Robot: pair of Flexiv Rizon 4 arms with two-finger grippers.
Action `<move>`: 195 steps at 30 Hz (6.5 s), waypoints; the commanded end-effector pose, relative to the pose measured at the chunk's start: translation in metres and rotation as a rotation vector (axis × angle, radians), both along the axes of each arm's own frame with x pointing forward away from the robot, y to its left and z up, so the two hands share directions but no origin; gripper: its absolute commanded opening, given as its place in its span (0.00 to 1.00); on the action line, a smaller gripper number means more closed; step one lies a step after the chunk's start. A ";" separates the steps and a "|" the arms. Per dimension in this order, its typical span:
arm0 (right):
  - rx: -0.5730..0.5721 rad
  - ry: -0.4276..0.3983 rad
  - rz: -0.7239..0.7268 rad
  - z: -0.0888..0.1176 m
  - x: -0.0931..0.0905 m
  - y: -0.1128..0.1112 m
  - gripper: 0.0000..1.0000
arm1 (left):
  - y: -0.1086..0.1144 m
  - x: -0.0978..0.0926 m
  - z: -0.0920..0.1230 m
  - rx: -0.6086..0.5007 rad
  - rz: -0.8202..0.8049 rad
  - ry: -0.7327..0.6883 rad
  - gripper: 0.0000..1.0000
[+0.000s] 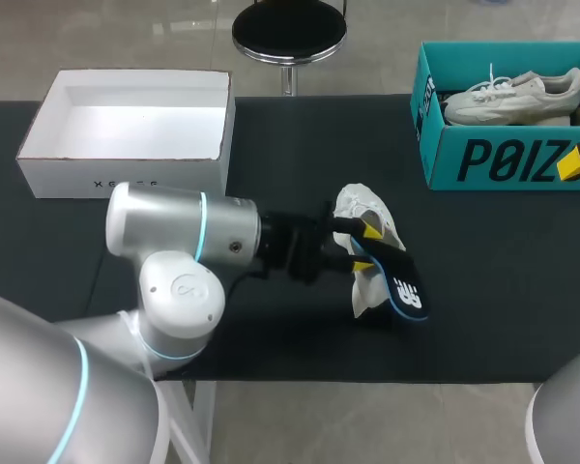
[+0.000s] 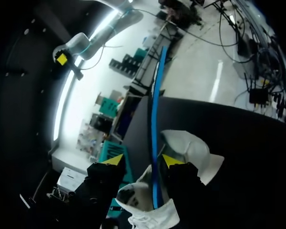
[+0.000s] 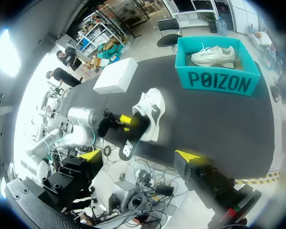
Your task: Take the shoe out of the shoebox, open the shoe tongue, remove and reinsert the insole, then place the shoe into the shoebox
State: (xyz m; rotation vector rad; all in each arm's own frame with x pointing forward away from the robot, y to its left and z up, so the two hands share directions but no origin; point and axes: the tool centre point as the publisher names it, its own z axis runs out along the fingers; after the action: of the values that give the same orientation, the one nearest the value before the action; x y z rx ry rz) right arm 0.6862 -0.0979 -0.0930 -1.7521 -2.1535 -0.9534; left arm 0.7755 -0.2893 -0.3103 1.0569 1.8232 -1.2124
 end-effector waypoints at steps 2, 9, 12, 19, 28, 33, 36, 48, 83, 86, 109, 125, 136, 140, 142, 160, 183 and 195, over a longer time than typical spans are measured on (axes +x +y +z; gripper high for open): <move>-0.002 0.003 0.001 0.000 0.002 0.000 1.00 | -0.003 -0.001 0.001 0.017 -0.006 -0.004 0.47; -0.002 0.003 0.001 0.000 0.002 0.000 1.00 | -0.004 -0.003 -0.002 0.031 -0.021 -0.017 0.31; -0.002 0.003 0.001 0.000 0.002 0.000 1.00 | -0.003 -0.003 -0.003 0.040 -0.023 -0.021 0.10; -0.002 0.003 0.001 0.000 0.002 0.000 1.00 | -0.004 -0.007 -0.005 0.048 -0.030 -0.027 0.00; -0.002 0.003 0.001 0.000 0.002 0.000 1.00 | -0.006 -0.004 -0.002 0.033 -0.036 -0.056 0.00; -0.002 0.003 0.001 0.000 0.002 0.000 1.00 | -0.005 -0.002 -0.006 0.033 -0.049 -0.075 0.00; -0.002 0.003 0.001 0.000 0.002 0.000 1.00 | -0.003 0.002 -0.012 0.040 -0.051 -0.082 0.00; -0.002 0.003 0.001 0.000 0.002 0.000 1.00 | -0.002 0.028 -0.031 0.063 -0.019 -0.111 0.00; -0.002 0.003 0.001 0.000 0.002 0.000 1.00 | -0.005 0.025 -0.016 0.083 0.001 -0.109 0.41; -0.002 0.003 0.001 0.000 0.002 0.000 1.00 | -0.007 0.020 -0.016 0.081 -0.008 -0.104 0.39; -0.002 0.003 0.001 0.000 0.002 0.000 1.00 | -0.006 0.024 -0.015 0.070 -0.011 -0.130 0.00; -0.002 0.003 0.001 0.000 0.002 0.000 1.00 | -0.010 0.034 -0.032 0.079 -0.017 -0.172 0.00; -0.002 0.003 0.001 0.000 0.002 0.000 1.00 | -0.006 0.071 -0.040 0.137 -0.001 -0.256 0.00; -0.002 0.003 0.001 0.000 0.002 0.000 1.00 | -0.008 0.076 -0.039 0.147 0.008 -0.258 0.00; -0.002 0.003 0.001 0.000 0.002 0.000 1.00 | -0.010 0.074 -0.035 0.148 0.012 -0.247 0.00; -0.002 0.003 0.001 0.000 0.002 0.000 1.00 | -0.010 0.035 -0.012 0.122 -0.040 -0.206 0.13; -0.002 0.003 0.001 0.000 0.002 0.000 1.00 | -0.005 0.058 -0.029 0.130 -0.042 -0.258 0.00; -0.002 0.003 0.001 0.000 0.002 0.000 1.00 | -0.003 0.069 -0.023 0.151 -0.032 -0.259 0.00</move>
State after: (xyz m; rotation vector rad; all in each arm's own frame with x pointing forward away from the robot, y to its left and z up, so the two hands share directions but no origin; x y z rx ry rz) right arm 0.6857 -0.0981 -0.0933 -1.7521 -2.1532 -0.9557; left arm 0.8445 -0.2936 -0.3388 1.2610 1.7146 -0.9194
